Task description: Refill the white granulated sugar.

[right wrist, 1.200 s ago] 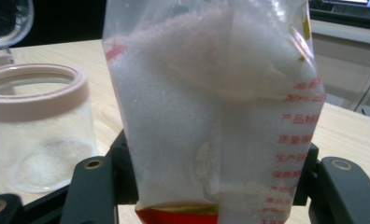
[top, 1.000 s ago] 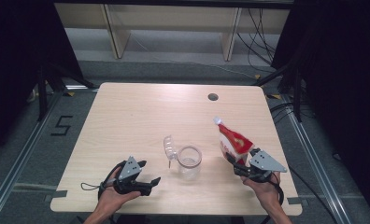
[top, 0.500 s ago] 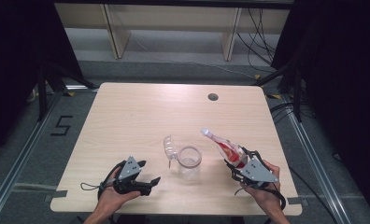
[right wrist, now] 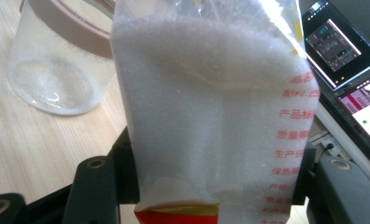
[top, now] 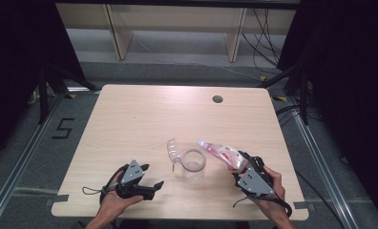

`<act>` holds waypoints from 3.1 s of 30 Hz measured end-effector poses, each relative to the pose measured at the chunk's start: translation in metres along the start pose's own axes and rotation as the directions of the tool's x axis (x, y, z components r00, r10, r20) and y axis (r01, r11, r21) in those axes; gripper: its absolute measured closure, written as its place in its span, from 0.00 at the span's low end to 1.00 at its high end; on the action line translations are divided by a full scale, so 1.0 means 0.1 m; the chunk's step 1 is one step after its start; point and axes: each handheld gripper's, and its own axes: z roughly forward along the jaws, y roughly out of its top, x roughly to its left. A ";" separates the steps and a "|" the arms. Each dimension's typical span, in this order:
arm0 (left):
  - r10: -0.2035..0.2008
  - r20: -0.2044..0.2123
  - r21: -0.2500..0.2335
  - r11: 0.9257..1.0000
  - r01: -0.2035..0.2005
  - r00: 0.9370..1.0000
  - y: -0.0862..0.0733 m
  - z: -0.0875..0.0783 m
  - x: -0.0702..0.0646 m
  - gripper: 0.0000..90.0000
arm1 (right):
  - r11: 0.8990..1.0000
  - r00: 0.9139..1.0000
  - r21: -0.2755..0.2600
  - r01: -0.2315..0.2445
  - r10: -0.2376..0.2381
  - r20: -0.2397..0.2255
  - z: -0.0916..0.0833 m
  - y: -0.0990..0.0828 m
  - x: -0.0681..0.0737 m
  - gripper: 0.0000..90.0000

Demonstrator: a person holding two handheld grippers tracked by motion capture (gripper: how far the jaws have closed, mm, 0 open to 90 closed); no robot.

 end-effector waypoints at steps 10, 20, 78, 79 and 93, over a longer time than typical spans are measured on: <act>-0.001 0.001 -0.001 1.000 0.001 1.000 0.00 0.00 0.00 0.20 | 0.992 0.993 0.040 0.117 -0.117 0.014 0.01 0.02 0.04 0.46; 0.006 0.003 -0.003 1.000 -0.006 1.000 0.00 0.01 0.00 0.20 | 0.980 0.981 0.068 0.189 -0.192 0.041 0.03 0.03 0.07 0.46; -0.012 0.009 -0.003 1.000 0.012 1.000 0.00 0.02 -0.01 0.20 | 0.823 0.822 0.175 0.540 -0.561 0.102 0.00 0.21 0.11 0.48; -0.012 0.009 -0.004 1.000 0.012 1.000 0.00 0.02 -0.01 0.20 | 0.841 0.840 0.177 0.512 -0.533 0.104 0.00 0.19 0.12 0.48; 0.001 0.007 -0.002 1.000 -0.001 1.000 0.00 0.02 0.00 0.20 | 0.748 0.747 0.210 0.630 -0.657 0.100 -0.01 0.26 0.09 0.49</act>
